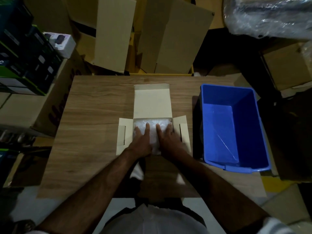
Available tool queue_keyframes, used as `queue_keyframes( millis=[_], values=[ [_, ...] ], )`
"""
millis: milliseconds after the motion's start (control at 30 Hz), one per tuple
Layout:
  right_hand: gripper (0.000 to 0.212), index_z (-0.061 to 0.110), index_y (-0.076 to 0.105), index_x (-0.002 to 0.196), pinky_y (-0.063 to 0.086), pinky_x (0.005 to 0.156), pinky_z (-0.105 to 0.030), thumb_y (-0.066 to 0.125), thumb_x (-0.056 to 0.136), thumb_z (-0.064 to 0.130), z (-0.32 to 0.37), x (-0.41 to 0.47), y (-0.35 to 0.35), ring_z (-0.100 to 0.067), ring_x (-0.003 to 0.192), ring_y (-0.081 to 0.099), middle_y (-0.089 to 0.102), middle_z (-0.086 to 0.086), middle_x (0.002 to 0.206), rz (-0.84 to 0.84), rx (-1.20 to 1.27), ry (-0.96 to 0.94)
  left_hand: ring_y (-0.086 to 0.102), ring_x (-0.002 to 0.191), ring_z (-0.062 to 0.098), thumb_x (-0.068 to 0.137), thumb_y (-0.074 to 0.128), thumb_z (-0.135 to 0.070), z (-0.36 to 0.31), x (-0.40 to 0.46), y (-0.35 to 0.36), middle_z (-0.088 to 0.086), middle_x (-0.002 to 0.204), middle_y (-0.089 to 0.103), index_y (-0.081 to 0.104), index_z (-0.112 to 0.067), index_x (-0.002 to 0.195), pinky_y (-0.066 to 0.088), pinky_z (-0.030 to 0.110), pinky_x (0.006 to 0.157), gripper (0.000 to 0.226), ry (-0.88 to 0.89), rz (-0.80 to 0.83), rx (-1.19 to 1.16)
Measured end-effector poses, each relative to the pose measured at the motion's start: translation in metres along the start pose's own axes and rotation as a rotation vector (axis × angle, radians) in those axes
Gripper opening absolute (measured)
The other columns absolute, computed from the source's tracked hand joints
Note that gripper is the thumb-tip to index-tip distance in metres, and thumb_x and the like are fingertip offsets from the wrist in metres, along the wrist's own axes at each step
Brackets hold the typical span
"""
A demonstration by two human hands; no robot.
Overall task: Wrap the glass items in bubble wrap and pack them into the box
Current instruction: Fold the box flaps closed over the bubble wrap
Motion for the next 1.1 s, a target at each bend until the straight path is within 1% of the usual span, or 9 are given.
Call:
queue_keyframes(
  millis=[167,267,367,500,567,667,733,833,1100],
  values=[
    [0.099,0.019,-0.002,0.162,0.042,0.109,-0.047,0.067,0.094,0.034,-0.005,-0.012,-0.005,-0.046,0.147,0.027,-0.002,-0.033,0.163,-0.023,0.055,-0.030,0.015,0.151,0.045,0.096,0.065,-0.030,-0.004,-0.023,-0.004,0.027,0.164,-0.014,-0.003,-0.016,0.161,0.036,0.045,0.115,0.095,0.100,-0.142,0.100],
    [0.084,0.017,0.009,0.162,0.045,0.106,-0.042,0.061,0.098,0.032,-0.007,-0.026,-0.013,-0.037,0.145,0.034,0.011,-0.026,0.165,-0.172,0.106,-0.018,0.023,0.150,0.037,0.101,0.057,-0.032,0.004,-0.034,0.000,0.021,0.167,0.000,0.012,-0.018,0.161,0.038,0.045,0.113,0.077,0.200,-0.321,0.137],
    [0.079,0.016,0.021,0.159,0.037,0.113,-0.044,0.063,0.094,0.033,-0.011,-0.035,-0.017,-0.037,0.143,0.036,0.025,-0.026,0.160,-0.355,0.016,0.018,0.012,0.154,0.035,0.097,0.061,-0.036,0.014,-0.034,0.002,0.018,0.168,0.001,0.015,-0.021,0.161,0.023,0.048,0.123,0.081,0.255,-0.340,0.239],
    [0.079,0.023,0.017,0.160,0.015,0.122,-0.054,0.057,0.095,0.044,-0.016,-0.041,-0.019,-0.045,0.152,0.014,0.011,-0.031,0.163,-0.362,0.056,0.153,0.032,0.146,0.043,0.087,0.074,-0.036,0.024,-0.034,-0.005,0.025,0.161,0.026,0.036,-0.016,0.155,0.022,0.058,0.118,0.080,0.263,-0.446,0.398],
    [0.074,0.024,0.017,0.160,0.015,0.121,-0.057,0.047,0.099,0.053,-0.017,-0.046,-0.020,-0.047,0.152,0.011,0.006,-0.033,0.163,-0.360,0.124,0.199,0.026,0.148,0.042,0.093,0.057,-0.044,0.029,-0.035,-0.007,0.023,0.164,0.021,0.034,-0.022,0.156,0.019,0.059,0.118,0.071,0.228,-0.494,0.384],
    [0.074,0.029,0.018,0.159,0.034,0.114,-0.061,0.025,0.096,0.066,-0.016,-0.052,-0.023,-0.049,0.149,0.018,0.003,-0.029,0.164,-0.343,0.285,0.218,0.010,0.152,0.040,0.099,0.034,-0.051,0.037,-0.037,-0.007,0.019,0.168,0.003,0.021,-0.031,0.159,0.011,0.059,0.120,0.065,0.141,-0.552,0.318],
    [0.071,0.032,0.015,0.160,0.040,0.110,-0.058,0.035,0.098,0.061,-0.016,-0.053,-0.022,-0.046,0.149,0.022,0.001,-0.025,0.166,-0.353,0.312,0.189,0.006,0.153,0.041,0.104,0.036,-0.046,0.041,-0.038,-0.007,0.021,0.167,-0.008,0.018,-0.032,0.160,0.013,0.055,0.121,0.061,0.065,-0.558,0.225],
    [0.090,0.033,0.009,0.160,0.040,0.112,-0.053,0.062,0.091,0.059,-0.013,-0.054,-0.019,-0.041,0.149,0.024,-0.001,-0.023,0.166,-0.358,0.293,0.123,0.012,0.153,0.037,0.105,0.040,-0.037,0.043,-0.043,-0.010,0.018,0.166,-0.017,0.016,-0.031,0.161,0.028,0.047,0.120,0.060,0.029,-0.557,0.083],
    [0.084,0.027,0.011,0.161,0.042,0.111,-0.047,0.063,0.096,0.038,0.010,-0.046,-0.013,-0.035,0.148,0.028,0.007,-0.016,0.168,-0.369,0.253,0.062,0.017,0.153,0.024,0.099,0.046,-0.021,0.020,-0.053,-0.007,0.006,0.169,0.001,0.008,-0.022,0.162,0.028,0.043,0.122,0.073,0.171,-0.561,-0.100]
  ],
)
Point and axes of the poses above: each hand's wrist, its own x-axis towards the middle knuckle, its own y-axis out of the palm, z = x × y, the point moved 1 cm from there along x, towards the middle knuckle
